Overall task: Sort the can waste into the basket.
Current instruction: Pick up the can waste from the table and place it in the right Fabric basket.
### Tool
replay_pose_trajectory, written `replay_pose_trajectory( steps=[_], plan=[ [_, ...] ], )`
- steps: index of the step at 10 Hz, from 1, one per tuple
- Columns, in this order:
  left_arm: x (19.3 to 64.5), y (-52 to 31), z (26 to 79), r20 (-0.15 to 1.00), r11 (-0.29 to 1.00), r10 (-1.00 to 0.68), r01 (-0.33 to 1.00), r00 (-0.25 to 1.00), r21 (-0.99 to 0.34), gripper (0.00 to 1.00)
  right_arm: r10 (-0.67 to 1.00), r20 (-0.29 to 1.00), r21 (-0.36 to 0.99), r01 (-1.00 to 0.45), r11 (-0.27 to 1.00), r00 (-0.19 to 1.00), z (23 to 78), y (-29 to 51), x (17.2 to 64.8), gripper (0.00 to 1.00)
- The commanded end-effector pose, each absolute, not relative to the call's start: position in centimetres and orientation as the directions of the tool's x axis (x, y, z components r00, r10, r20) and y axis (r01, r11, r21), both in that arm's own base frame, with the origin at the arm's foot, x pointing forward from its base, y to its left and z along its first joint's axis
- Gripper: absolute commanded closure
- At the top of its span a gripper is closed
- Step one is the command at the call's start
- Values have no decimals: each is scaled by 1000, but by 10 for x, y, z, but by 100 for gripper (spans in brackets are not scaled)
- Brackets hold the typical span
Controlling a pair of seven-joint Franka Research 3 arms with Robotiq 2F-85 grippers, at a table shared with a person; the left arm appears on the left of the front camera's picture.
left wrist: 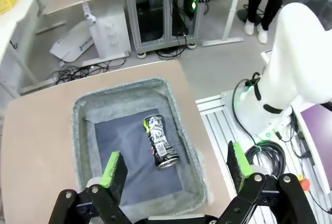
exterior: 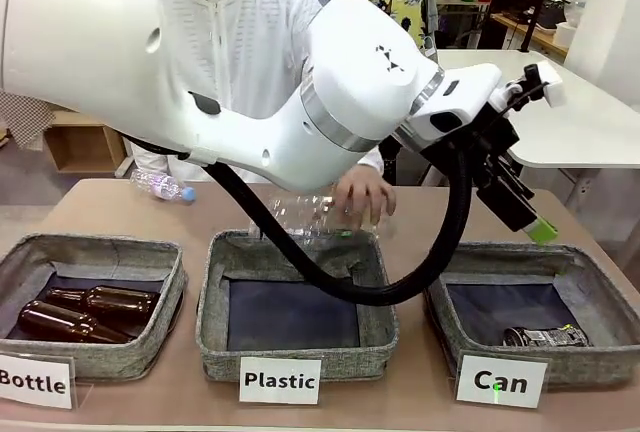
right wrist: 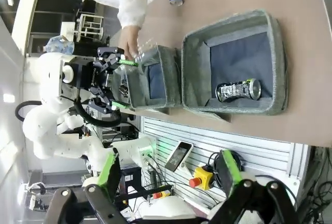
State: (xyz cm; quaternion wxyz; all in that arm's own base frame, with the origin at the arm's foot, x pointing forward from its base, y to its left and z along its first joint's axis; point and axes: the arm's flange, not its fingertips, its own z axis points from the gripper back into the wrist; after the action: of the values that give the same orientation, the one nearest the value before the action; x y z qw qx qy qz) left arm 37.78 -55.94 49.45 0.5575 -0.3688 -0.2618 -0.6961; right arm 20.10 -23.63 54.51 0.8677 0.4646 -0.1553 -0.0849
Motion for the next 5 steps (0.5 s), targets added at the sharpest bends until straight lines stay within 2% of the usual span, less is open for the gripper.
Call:
replay_pose_trajectory(
  steps=[1, 5],
  plan=[
    [368, -561, 485, 811, -267, -571, 963, -128, -37, 0, -322, 222, 831, -6, 557, 920, 542, -254, 183, 0],
    [370, -560, 486, 816, -266, -567, 963, -116, -47, 0, -342, 218, 838, 4, 545, 914, 538, -264, 180, 0]
  ],
)
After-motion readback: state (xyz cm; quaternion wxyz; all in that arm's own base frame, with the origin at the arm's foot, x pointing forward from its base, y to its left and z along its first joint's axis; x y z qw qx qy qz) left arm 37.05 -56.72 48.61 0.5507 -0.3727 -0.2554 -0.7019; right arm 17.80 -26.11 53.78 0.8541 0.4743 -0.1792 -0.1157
